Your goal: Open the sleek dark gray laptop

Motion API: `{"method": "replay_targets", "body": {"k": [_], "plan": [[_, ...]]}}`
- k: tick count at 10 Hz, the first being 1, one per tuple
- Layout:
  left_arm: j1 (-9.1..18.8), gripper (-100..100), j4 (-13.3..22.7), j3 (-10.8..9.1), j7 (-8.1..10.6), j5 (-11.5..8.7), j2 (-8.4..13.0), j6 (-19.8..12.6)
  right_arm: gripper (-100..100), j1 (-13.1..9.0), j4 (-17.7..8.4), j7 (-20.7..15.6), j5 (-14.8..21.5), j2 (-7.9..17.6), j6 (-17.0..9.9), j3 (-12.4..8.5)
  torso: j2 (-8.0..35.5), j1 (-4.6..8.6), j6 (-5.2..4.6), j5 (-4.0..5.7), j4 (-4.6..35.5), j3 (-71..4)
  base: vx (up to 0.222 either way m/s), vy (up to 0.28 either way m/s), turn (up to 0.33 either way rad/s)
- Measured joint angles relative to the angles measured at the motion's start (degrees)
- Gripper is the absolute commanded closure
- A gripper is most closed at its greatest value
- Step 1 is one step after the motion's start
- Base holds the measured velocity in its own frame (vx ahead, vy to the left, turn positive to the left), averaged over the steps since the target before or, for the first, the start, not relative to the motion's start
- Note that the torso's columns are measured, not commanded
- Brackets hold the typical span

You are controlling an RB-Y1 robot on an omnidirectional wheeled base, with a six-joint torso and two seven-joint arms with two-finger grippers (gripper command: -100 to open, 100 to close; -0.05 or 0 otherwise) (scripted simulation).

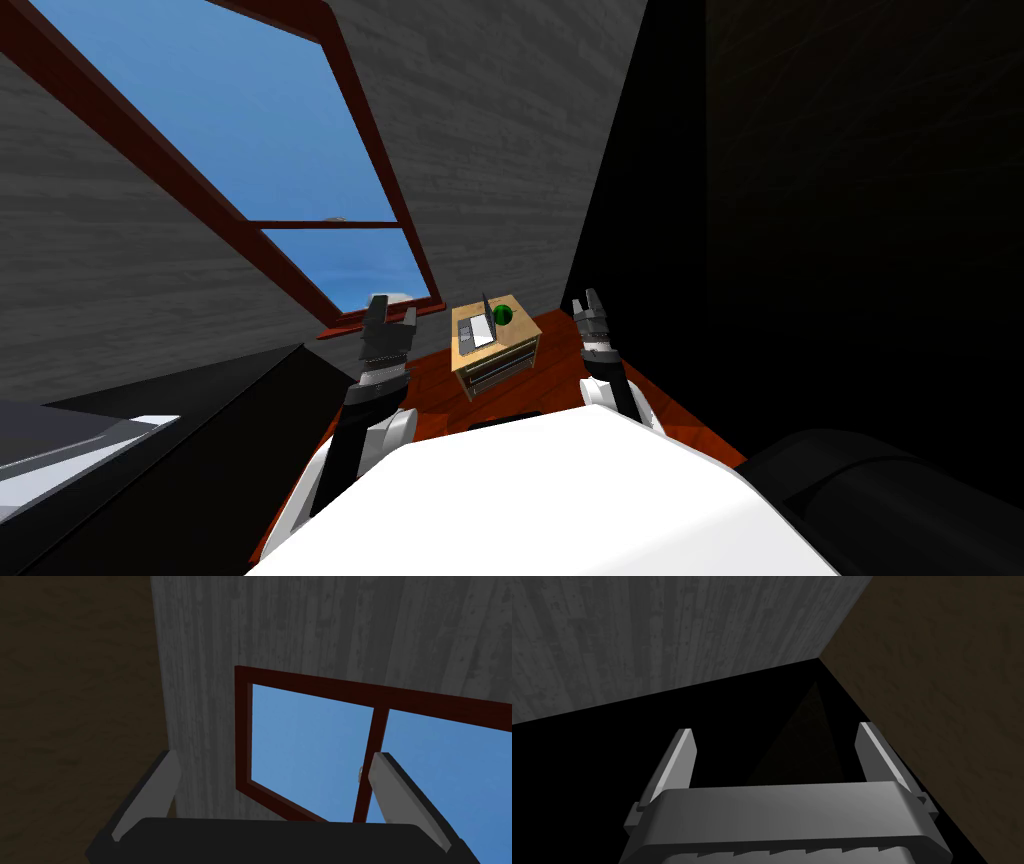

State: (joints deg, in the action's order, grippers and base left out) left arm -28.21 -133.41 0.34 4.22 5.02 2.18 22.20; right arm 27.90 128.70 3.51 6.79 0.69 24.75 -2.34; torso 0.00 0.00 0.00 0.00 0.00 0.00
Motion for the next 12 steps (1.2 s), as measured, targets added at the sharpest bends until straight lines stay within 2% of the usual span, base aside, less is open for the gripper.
{"method": "replay_targets", "body": {"k": [2,9,10,12], "plan": [[0.0,0,0.0,0.0,0.0,0.0,0.0,0.0,0,0.0,0.0,0.0,0.0,0.0,0.0,0.0,5.97,0.0,0.0,0.0,6.0,-12.0,0.0,0.0,0.0],[0.0,0,-0.02,0.0,0.0,0.0,0.0,0.01,0,0.0,0.02,0.0,0.0,0.0,0.01,0.0,35.39,0.0,0.0,0.0,35.37,-70.73,0.0,0.0,0.0],[0.0,-100,-0.02,0.0,0.0,0.0,0.0,0.01,0,0.0,0.02,0.0,0.0,0.0,0.01,0.0,39.62,0.0,0.0,0.0,39.6,-79.19,0.027,-0.044,0.039],[0.55,-100,1.03,-0.66,-0.47,0.24,2.44,-0.48,0,0.01,-0.01,0.0,0.0,-0.01,0.0,0.01,41.93,0.18,0.0,0.05,42.01,-84.35,0.087,-0.099,0.069]]}}
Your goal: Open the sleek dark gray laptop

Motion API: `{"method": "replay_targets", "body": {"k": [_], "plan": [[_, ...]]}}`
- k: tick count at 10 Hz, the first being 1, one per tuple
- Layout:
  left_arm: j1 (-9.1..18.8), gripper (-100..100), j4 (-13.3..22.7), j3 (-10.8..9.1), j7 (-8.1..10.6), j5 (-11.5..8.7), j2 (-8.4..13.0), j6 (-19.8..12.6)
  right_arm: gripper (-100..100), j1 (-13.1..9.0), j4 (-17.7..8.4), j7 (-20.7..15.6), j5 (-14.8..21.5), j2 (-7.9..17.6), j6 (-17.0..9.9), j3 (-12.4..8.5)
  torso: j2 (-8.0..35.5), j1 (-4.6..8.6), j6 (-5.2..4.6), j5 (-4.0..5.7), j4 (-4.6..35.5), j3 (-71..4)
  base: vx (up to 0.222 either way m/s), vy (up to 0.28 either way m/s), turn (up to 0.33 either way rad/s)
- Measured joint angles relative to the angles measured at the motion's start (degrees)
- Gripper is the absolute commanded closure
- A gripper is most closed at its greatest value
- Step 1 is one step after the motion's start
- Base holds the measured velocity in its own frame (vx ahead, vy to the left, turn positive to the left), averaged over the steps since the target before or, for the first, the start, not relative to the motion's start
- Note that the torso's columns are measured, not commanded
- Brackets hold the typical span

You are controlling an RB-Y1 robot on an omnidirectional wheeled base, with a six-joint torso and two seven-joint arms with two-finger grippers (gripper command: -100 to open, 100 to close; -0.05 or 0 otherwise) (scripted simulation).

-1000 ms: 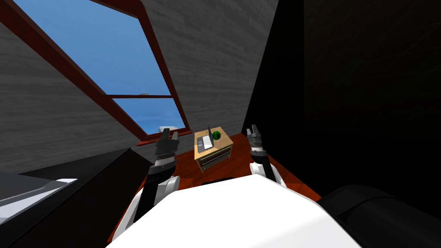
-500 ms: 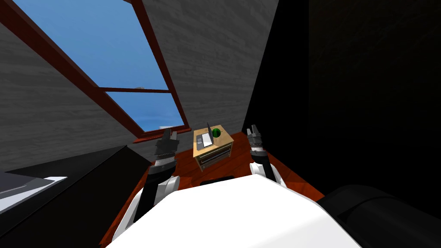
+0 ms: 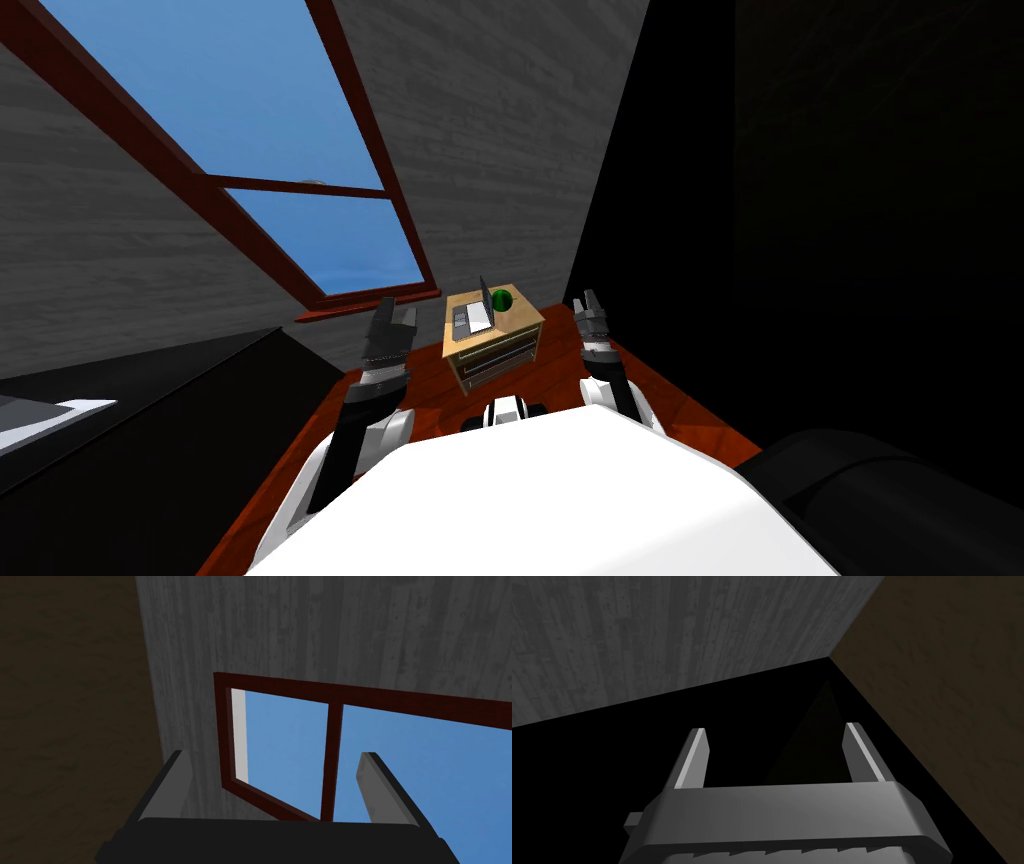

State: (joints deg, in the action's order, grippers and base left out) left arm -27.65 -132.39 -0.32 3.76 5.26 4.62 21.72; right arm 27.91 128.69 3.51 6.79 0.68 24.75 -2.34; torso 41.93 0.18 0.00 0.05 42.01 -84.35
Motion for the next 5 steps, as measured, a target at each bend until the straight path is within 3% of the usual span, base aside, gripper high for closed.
{"method": "replay_targets", "body": {"k": [5], "plan": [[2.79,-100,5.42,-3.33,-3.06,1.53,3.65,-3.21,0,0.0,0.0,0.0,0.0,-0.01,0.0,0.01,0.42,-0.26,0.0,-0.07,0.3,-0.17,0.118,-0.185,0.093]]}}
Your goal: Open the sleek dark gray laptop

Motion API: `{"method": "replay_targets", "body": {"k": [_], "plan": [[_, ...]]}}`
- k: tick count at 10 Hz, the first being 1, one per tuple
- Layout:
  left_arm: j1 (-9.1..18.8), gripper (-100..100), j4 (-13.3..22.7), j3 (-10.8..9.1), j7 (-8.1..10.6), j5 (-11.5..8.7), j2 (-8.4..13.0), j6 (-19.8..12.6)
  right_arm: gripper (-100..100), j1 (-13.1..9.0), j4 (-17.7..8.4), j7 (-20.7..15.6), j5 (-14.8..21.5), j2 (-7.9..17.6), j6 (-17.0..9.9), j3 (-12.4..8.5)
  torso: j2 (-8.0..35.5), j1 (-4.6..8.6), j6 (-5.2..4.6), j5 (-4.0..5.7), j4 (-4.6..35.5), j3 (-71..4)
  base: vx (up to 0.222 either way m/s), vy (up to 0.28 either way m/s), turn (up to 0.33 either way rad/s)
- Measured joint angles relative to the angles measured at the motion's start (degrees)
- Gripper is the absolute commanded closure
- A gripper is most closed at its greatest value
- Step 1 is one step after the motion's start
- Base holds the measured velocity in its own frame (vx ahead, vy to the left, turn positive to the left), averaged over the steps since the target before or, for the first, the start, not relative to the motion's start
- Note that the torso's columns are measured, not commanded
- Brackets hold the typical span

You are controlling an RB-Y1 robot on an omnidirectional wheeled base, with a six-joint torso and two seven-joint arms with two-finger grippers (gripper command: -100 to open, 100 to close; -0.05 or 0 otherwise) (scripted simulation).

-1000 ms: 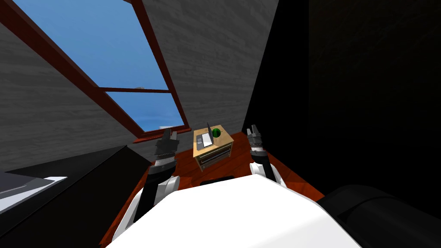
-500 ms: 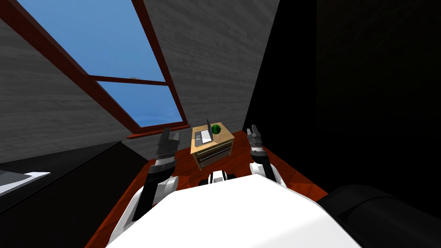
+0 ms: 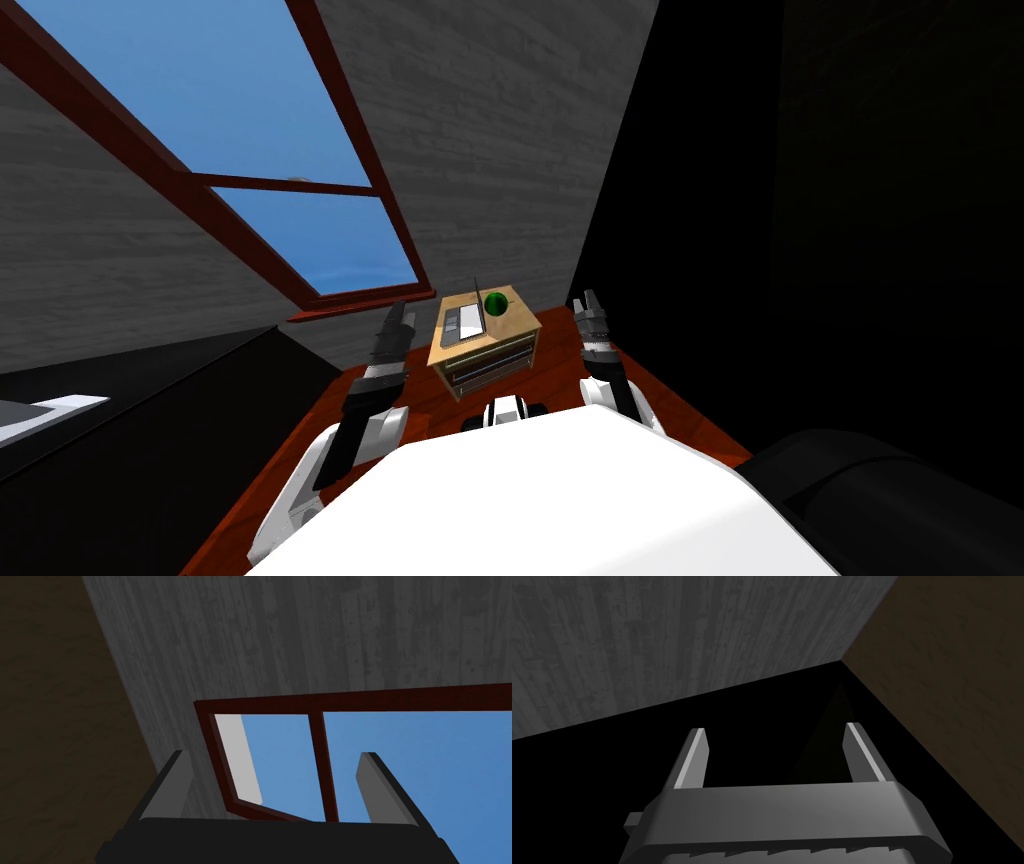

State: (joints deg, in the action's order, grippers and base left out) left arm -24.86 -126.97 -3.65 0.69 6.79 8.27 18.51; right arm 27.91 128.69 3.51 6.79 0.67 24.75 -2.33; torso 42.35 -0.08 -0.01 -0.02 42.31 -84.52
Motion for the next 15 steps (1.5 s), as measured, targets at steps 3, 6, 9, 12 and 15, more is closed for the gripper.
{"method": "replay_targets", "body": {"k": [3,6,9,12,15], "plan": [[1.35,-100,2.78,-2.09,-2.12,1.11,-0.04,-2.47,0,0.0,0.0,0.0,0.0,0.0,0.0,0.0,0.03,0.02,0.0,0.01,0.0,0.0,0.101,-0.172,0.075],[3.44,-100,6.59,-4.16,-4.07,2.07,0.17,-4.18,0,0.0,0.0,0.0,0.0,0.0,0.0,0.0,-0.11,0.14,0.01,0.04,-0.04,-0.08,0.109,-0.183,0.101],[5.46,-100,10.13,-6.33,-6.0,3.1,0.79,-6.4,0,0.0,0.0,0.0,0.0,0.0,0.0,0.0,-0.06,0.05,0.0,0.0,-0.02,-0.04,0.106,-0.195,0.085],[7.87,-100,13.68,-8.6,-8.5,4.42,1.47,-9.33,0,0.0,0.0,0.0,0.0,0.0,0.0,0.0,-0.09,0.0,0.01,0.0,-0.03,-0.07,0.112,-0.19,0.098],[8.84,-100,16.55,-10.87,-10.03,5.07,1.87,-11.07,0,-0.01,0.0,0.0,0.0,0.01,0.0,0.0,0.01,0.01,0.0,0.01,0.0,0.0,0.07,-0.177,0.074]]}}
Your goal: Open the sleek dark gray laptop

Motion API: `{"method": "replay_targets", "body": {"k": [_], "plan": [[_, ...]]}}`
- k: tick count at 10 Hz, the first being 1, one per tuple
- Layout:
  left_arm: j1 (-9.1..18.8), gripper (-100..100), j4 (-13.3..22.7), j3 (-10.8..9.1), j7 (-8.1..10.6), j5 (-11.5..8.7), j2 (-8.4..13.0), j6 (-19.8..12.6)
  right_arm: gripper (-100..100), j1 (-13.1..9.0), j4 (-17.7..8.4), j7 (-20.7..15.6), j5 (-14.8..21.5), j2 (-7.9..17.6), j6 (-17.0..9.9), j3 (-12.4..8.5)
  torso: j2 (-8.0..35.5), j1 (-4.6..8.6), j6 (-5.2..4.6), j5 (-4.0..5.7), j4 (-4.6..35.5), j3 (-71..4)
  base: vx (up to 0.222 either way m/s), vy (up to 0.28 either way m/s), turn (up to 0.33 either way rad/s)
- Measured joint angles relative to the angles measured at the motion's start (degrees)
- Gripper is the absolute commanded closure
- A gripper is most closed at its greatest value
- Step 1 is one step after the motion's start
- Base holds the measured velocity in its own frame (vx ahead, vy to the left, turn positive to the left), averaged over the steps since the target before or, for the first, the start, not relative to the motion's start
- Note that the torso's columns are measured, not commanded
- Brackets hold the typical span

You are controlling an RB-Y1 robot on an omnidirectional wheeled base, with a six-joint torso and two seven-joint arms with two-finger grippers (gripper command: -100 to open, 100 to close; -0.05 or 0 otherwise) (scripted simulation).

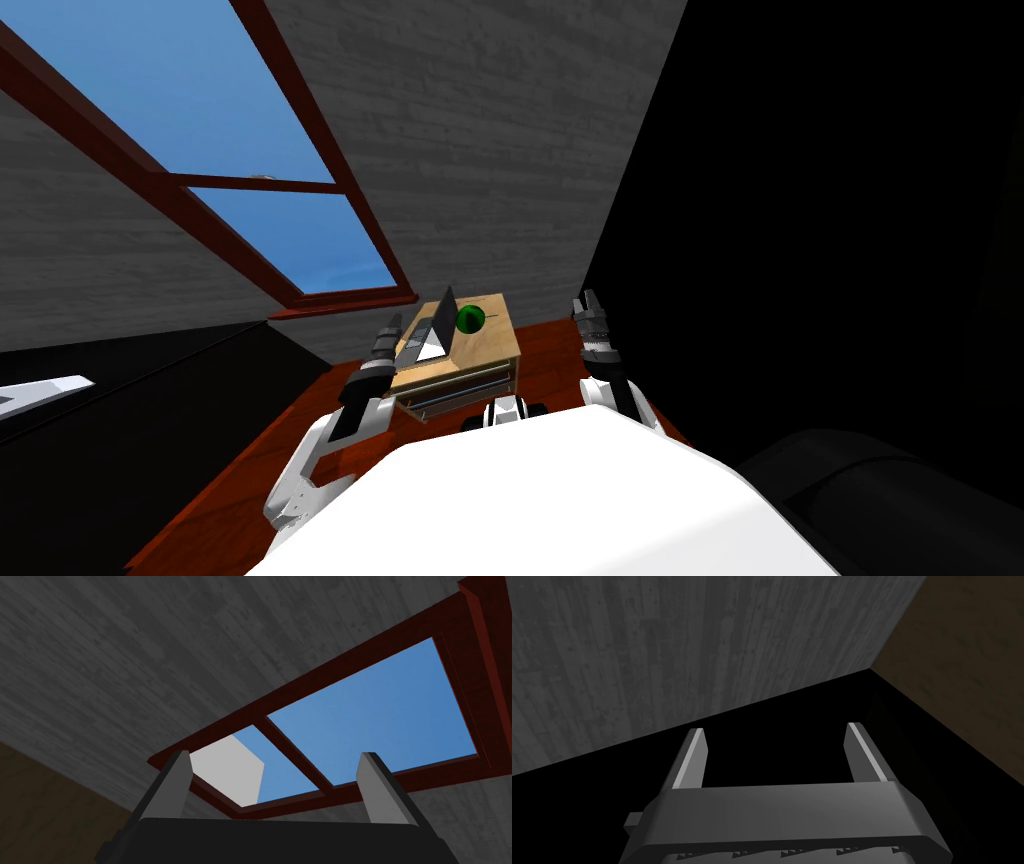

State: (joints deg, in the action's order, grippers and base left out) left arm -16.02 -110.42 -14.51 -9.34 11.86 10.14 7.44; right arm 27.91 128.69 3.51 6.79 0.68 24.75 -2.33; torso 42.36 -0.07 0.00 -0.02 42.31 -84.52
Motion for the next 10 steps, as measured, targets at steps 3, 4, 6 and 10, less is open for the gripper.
{"method": "replay_targets", "body": {"k": [3,4,6,10], "plan": [[2.41,-100,4.02,-2.1,-2.3,1.29,-1.64,-1.88,0,0.01,0.0,0.0,0.0,-0.01,0.0,0.0,-0.2,0.24,0.01,0.06,-0.06,-0.13,0.095,-0.215,0.102],[2.5,-100,4.66,-2.82,-3.01,1.6,-2.42,-2.63,0,0.01,0.0,0.0,0.0,-0.01,0.0,0.0,-0.15,0.15,0.0,0.05,-0.05,-0.11,0.065,-0.215,0.103],[3.8,-100,7.0,-4.4,-4.27,2.2,-5.32,-4.27,0,0.0,0.0,0.0,0.0,0.0,0.0,0.0,0.0,-0.03,0.0,-0.01,0.0,0.0,0.068,-0.168,0.059],[4.75,-100,8.63,-5.53,-5.41,2.73,-12.0,-5.58,0,-0.01,0.0,0.0,0.0,0.02,0.0,-0.01,0.03,-0.11,0.01,-0.03,0.0,0.01,0.026,-0.04,0.017]]}}
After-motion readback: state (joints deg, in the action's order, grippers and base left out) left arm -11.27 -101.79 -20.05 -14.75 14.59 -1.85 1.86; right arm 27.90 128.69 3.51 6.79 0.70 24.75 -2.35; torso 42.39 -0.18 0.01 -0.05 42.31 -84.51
